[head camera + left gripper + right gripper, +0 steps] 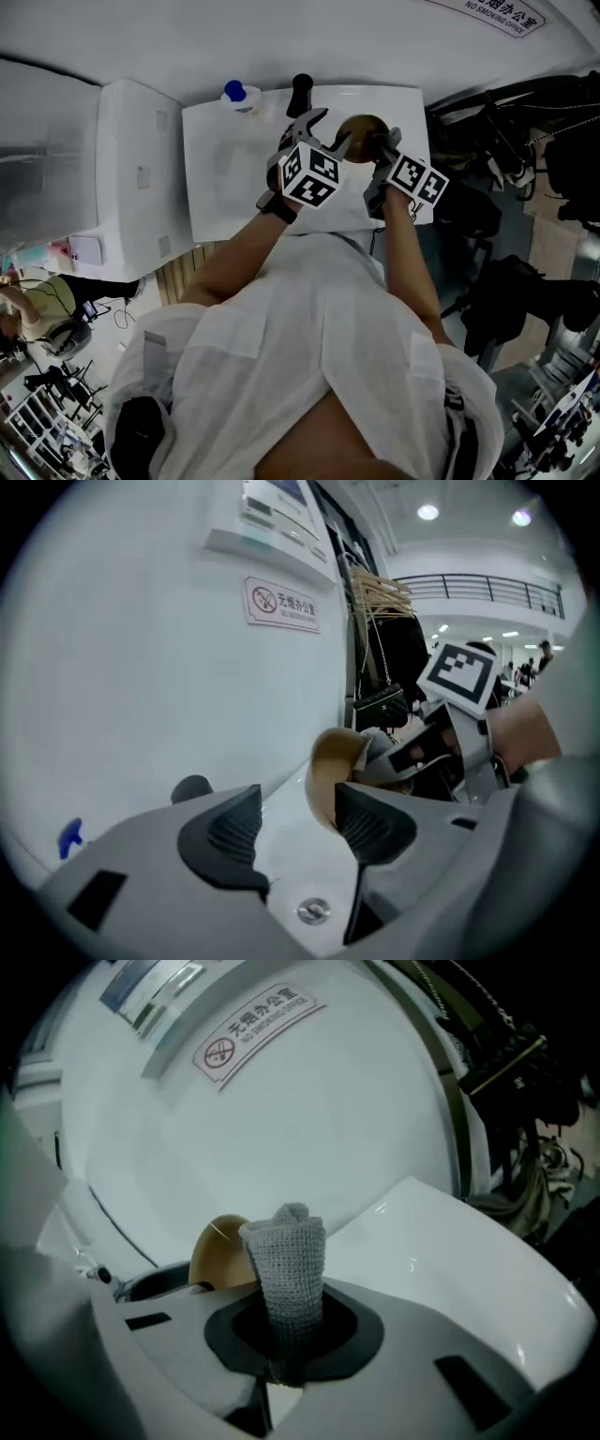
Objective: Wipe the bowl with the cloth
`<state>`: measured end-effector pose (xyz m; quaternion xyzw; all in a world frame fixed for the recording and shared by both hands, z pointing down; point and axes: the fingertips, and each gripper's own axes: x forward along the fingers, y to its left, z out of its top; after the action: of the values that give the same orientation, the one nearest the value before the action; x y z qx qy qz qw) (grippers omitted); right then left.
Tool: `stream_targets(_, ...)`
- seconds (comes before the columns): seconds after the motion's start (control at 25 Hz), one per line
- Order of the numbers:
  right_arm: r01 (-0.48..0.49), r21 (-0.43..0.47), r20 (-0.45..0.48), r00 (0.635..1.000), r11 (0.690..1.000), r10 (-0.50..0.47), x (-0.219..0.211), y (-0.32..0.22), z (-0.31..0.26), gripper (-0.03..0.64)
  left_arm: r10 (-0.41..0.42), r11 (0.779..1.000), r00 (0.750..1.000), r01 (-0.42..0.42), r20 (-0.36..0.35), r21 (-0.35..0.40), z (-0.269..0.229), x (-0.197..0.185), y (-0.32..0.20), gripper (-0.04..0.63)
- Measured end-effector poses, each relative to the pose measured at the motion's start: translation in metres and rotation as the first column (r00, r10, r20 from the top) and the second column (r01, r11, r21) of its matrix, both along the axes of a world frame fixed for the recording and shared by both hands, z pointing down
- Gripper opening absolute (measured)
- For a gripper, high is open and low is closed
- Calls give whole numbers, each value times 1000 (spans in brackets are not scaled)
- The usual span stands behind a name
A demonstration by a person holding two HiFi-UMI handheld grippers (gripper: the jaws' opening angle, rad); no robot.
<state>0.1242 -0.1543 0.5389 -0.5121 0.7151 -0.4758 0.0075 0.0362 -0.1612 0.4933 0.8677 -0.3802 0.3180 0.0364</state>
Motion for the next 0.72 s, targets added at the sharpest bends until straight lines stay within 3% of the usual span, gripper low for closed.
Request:
stream_targets(0.08,-30,-2,63,998,1000,30,-5,3,-4,44,-1,999,1000,0,-25,-48,3,5,2,221)
stream_targets(0.2,22,3,61,998,1000,-22,-18,5,-10,44,32,998,998,-29,49,-57,8,8,3,112)
stream_targets(0.36,130,-1,-53,990,992,-129,-25,12,-9,48,86,991,987,-72,135,-109,14,3,4,86)
stream_targets(0.48,218,5,-204,956,976,-213,-25,15,-8,48,173,976,967,-144,184,-164,20,5,12,77)
stream_targets(0.6,351,5,-400,859,936,-320,-26,15,-10,43,244,958,945,-199,218,-208,30,6,23,78)
stream_targets(0.72,529,16,-579,697,848,-424,-37,16,-16,44,288,938,930,-225,231,-264,40,5,32,78)
